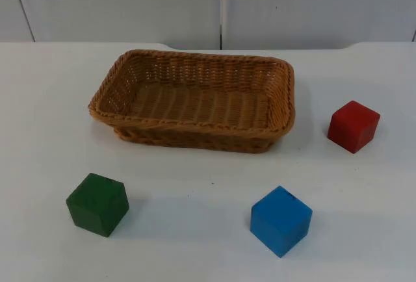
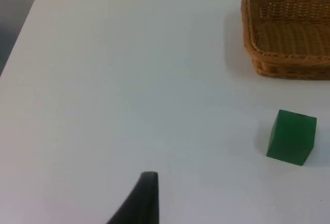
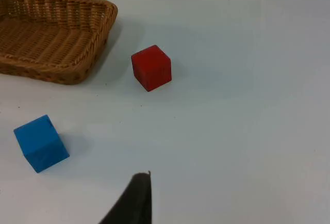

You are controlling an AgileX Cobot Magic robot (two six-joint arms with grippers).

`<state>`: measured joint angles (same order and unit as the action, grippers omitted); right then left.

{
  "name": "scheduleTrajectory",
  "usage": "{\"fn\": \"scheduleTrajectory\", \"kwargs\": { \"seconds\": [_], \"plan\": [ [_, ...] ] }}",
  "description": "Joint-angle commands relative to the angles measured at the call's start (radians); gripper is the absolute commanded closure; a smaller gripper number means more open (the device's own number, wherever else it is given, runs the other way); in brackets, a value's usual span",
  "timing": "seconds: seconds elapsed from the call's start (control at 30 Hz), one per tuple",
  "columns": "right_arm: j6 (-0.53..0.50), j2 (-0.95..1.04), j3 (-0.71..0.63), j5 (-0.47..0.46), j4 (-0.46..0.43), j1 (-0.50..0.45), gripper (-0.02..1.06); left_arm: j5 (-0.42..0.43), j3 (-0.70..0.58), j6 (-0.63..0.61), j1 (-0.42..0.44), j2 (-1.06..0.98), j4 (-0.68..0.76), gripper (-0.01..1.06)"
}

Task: Pick up one cube with each hand and place exactly two cubes into the same basket, leaving the remaining cube outside.

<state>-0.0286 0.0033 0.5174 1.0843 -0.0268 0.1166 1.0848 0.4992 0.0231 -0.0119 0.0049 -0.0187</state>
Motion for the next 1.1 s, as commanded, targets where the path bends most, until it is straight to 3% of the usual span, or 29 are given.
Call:
{"fn": "scheduleTrajectory", "kwargs": {
  "seconds": [0.0, 0.63, 1.07],
  "plan": [
    [-0.005, -0.003, 0.024, -0.012, -0.002, -0.005, -0.01, -0.010, -0.006, -0.002, 0.003, -0.005, 0.006, 0.00],
    [-0.012, 0.220, 0.185, -0.018, -0.002, -0.005, -0.01, -0.010, -0.006, -0.002, 0.003, -0.005, 0.006, 0.00],
    [-0.047, 0.419, 0.189, -0.046, 0.000, -0.005, -0.01, -0.010, -0.006, -0.004, 0.003, -0.005, 0.006, 0.00]
  ]
}}
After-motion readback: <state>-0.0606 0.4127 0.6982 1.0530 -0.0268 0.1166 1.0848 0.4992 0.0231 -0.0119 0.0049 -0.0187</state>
